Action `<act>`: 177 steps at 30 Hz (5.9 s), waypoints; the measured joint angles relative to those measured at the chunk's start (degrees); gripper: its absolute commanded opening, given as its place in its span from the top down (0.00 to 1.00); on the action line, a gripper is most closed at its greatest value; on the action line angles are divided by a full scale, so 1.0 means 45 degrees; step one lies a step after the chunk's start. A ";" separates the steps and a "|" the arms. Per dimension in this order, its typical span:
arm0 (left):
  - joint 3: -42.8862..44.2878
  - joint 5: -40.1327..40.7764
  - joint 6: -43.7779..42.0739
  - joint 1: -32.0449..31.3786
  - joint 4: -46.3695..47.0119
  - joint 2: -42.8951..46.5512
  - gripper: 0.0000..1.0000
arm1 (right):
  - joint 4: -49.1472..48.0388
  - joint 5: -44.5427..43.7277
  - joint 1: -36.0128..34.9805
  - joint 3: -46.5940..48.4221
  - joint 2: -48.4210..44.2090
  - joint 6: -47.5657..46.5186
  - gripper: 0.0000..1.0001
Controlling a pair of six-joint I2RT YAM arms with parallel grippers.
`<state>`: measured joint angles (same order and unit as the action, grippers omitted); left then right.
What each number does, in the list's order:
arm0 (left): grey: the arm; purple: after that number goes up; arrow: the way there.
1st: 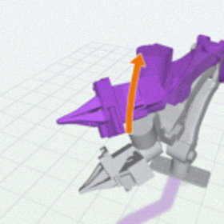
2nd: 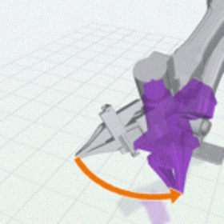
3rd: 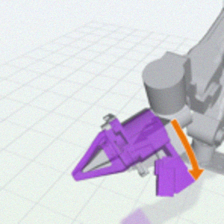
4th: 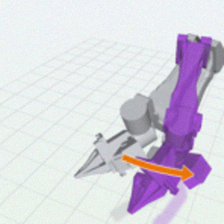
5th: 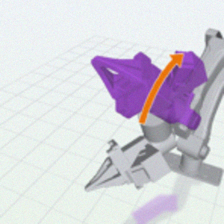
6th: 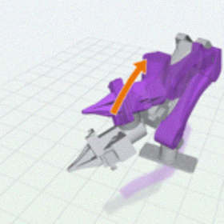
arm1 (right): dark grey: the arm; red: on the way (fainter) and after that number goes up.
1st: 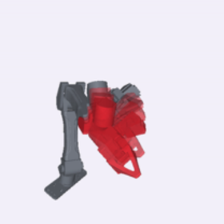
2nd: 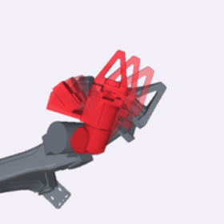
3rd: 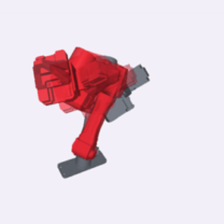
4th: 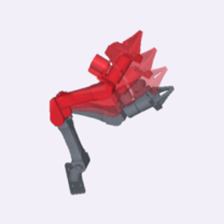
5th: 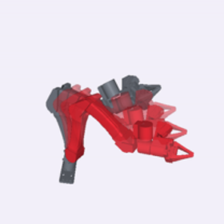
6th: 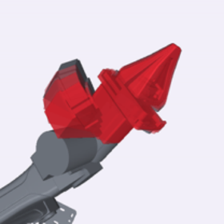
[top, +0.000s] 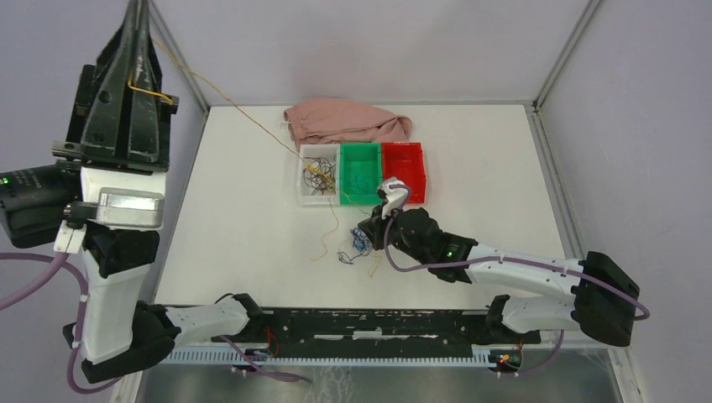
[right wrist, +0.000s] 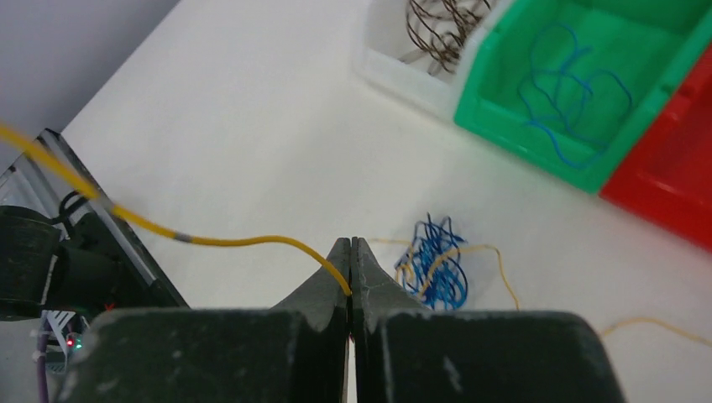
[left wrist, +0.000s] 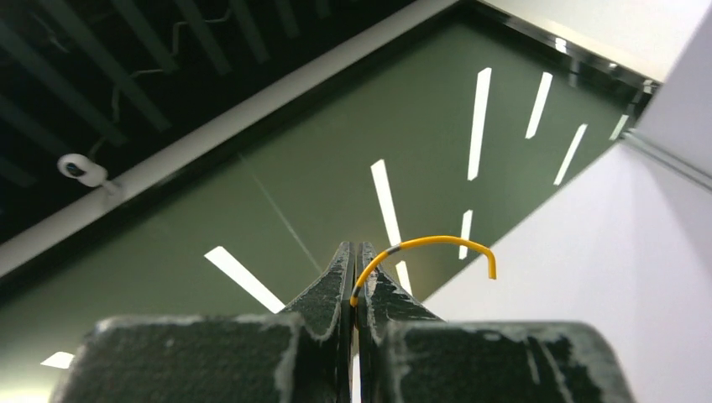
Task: Untangle the cables
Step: Untie the cable, then place the cable in the bin.
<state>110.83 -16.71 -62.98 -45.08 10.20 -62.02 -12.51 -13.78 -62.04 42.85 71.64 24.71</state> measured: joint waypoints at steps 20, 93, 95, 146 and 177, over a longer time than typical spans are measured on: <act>0.1049 0.0797 -0.1948 0.0000 0.2307 -0.0291 0.97 | 0.0325 -0.0865 0.1064 -0.2705 -0.2851 0.2385 0.99; -0.4512 0.0913 -0.0398 0.0000 0.0112 0.2055 0.97 | 0.8646 0.0403 0.7281 0.9466 0.6625 -0.0223 0.38; -0.4512 0.0913 -0.0398 0.0000 0.0117 0.2055 0.97 | 0.8859 0.0423 0.7349 1.0438 0.7038 -0.0287 0.33; -0.4750 0.0913 -0.0413 0.0000 -0.0452 0.2535 0.97 | 0.7062 0.1273 0.8650 1.3333 1.0462 -0.0141 1.00; -0.4741 0.0913 -0.0413 0.0000 -0.0534 0.2599 0.97 | 0.4872 0.0962 0.7815 0.8830 0.9452 -0.0903 1.00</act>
<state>89.49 -12.60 -64.84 -45.08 7.79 -50.33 9.41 -9.45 -26.87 82.59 114.17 20.64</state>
